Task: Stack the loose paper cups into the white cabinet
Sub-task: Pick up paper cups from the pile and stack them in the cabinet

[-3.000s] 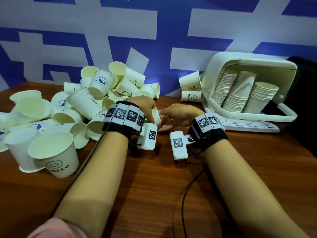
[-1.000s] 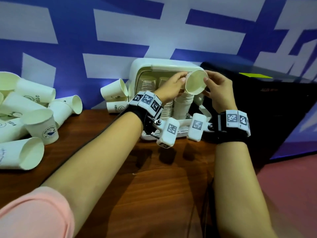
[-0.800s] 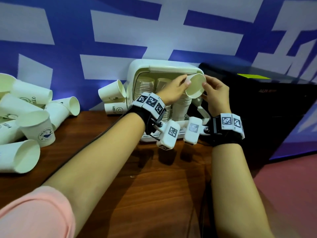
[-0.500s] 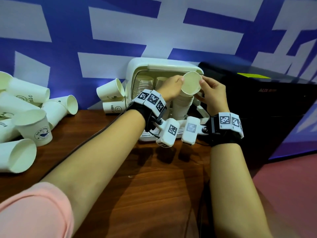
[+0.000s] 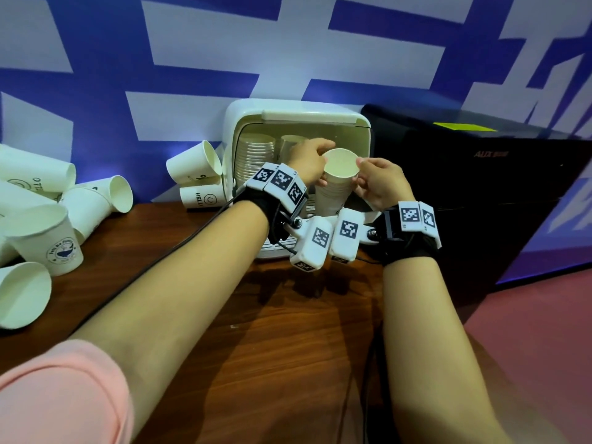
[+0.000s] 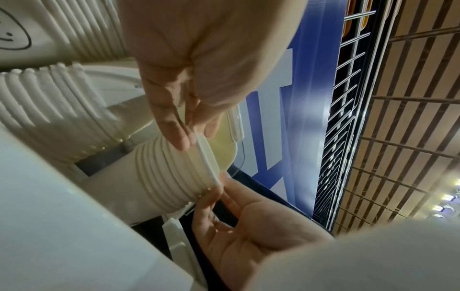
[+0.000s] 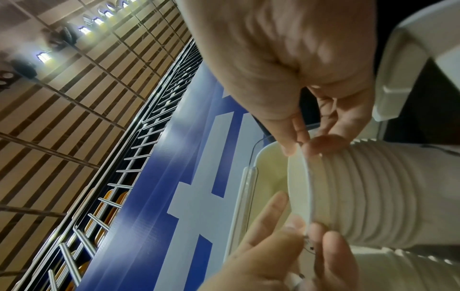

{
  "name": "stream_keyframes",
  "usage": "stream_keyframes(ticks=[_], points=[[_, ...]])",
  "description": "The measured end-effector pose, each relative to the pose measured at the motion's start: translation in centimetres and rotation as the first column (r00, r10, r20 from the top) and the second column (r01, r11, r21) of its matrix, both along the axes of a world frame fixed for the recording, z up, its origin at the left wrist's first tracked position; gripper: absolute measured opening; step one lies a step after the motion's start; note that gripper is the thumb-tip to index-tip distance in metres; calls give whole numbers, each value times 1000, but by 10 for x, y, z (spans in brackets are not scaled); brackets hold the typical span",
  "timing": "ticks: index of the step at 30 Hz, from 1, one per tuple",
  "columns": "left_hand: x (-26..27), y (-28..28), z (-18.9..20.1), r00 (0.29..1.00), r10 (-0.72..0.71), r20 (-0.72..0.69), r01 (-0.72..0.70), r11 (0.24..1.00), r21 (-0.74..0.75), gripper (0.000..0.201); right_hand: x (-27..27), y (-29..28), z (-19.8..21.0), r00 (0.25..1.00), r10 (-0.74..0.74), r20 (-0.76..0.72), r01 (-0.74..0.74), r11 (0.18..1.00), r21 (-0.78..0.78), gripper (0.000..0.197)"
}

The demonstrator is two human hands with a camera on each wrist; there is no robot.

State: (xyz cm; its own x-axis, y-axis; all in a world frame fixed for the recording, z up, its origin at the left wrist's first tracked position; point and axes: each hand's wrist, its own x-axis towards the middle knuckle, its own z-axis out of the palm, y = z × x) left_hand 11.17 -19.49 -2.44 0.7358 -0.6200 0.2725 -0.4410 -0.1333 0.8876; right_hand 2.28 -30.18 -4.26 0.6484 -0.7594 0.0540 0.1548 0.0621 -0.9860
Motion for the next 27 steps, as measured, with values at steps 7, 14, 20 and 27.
stream_keyframes(ticks=[7, 14, 20, 27], points=[[6, -2, -4, 999, 22, -38, -21, 999, 34, 42, 5, -4, -4, 997, 11, -74, -8, 999, 46, 15], [0, -5, -2, 993, -69, -91, 81, 987, 135, 51, 6, -3, 3, 997, 70, -41, -67, 994, 89, 11], [-7, -1, -2, 977, -159, -145, 180, 972, 151, 53, 4, 1, 8, 992, 114, -61, -113, 993, 33, 11], [-12, 11, -2, 978, -165, -129, 186, 968, 169, 56, 1, 9, 19, 993, 73, -93, -71, 997, 23, 24]])
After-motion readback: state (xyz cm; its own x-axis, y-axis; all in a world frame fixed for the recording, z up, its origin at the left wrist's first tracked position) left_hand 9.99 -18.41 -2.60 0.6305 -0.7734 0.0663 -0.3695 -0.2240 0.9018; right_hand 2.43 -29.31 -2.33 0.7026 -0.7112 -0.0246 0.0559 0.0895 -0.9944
